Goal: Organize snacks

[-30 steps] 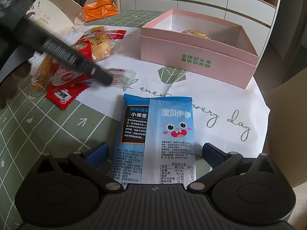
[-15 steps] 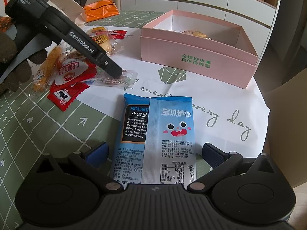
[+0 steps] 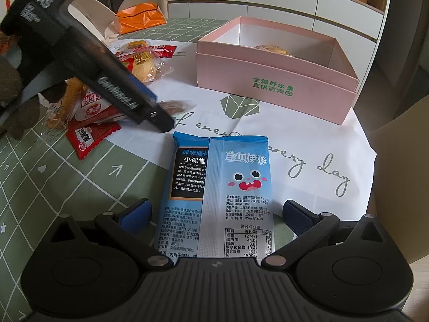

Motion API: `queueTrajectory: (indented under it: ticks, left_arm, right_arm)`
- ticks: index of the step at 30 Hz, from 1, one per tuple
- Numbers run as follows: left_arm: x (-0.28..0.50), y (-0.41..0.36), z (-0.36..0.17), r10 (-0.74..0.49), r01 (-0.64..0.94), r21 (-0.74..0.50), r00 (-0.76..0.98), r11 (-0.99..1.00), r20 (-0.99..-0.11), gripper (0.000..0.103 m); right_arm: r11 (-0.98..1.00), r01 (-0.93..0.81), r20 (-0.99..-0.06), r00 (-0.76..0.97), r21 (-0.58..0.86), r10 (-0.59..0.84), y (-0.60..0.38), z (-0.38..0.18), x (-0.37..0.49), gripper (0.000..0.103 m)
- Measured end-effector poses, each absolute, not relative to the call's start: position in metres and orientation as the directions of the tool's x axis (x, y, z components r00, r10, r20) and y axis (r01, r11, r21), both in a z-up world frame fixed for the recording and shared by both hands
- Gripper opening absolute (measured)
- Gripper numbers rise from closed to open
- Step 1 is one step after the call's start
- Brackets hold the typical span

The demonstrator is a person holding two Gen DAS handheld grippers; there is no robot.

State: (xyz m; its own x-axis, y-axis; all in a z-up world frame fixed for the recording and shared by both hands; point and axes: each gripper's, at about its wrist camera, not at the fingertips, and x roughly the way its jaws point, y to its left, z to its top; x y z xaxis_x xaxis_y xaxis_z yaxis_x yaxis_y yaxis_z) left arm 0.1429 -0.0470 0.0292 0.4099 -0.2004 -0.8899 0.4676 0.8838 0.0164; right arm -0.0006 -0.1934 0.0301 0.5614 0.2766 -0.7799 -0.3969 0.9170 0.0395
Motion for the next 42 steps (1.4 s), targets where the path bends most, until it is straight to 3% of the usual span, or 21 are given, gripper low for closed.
queueTrajectory:
  ticks: [7,9,13,17,21,24,28,37,42]
  left_arm:
    - [0.110,-0.051,0.030,-0.213,0.363,-0.039,0.453,0.931,-0.866,0.033]
    - [0.094,-0.040,0.030,-0.210,0.261,-0.096,0.455,0.960,-0.865,0.013]
    - [0.055,-0.020,0.031,-0.139,0.084,-0.113,0.467,0.990,-0.873,0.013]
    - [0.023,-0.007,0.031,-0.163,0.015,-0.175,0.446,0.984,-0.880,0.013]
    - [0.012,0.007,0.029,-0.252,-0.006,-0.286,0.453,0.958,-0.855,0.018]
    - [0.007,0.010,0.043,-0.216,-0.011,-0.258,0.513,0.966,-0.831,0.020]
    - [0.021,0.013,0.062,-0.204,-0.022,-0.268,0.592,0.963,-0.780,0.022]
    - [0.085,-0.042,0.037,-0.055,0.021,-0.053,0.552,0.998,-0.832,0.024]
    - [0.087,-0.060,0.032,-0.075,0.120,-0.010,0.545,0.993,-0.835,0.031]
  right_arm:
    - [0.896,-0.442,-0.810,0.508,0.045,0.291,-0.193,0.034,0.002,0.103]
    - [0.889,-0.452,-0.817,0.487,0.066,0.309,-0.198,0.035,0.003,0.103]
    - [0.897,-0.415,-0.827,0.443,0.152,0.346,-0.210,0.040,0.010,0.103]
    - [0.917,-0.347,-0.848,0.408,0.199,0.338,-0.211,0.043,0.032,0.103]
    - [0.928,-0.348,-0.873,0.403,0.132,0.275,-0.188,0.042,0.053,0.103]
    - [0.924,-0.379,-0.888,0.409,0.046,0.212,-0.171,0.038,0.056,0.103]
    - [0.921,-0.384,-0.887,0.400,0.067,0.231,-0.178,0.038,0.047,0.103]
    - [0.926,-0.349,-0.863,0.415,0.143,0.289,-0.216,0.050,0.023,0.097]
    - [0.934,-0.339,-0.834,0.479,0.112,0.273,-0.238,0.067,0.017,0.097]
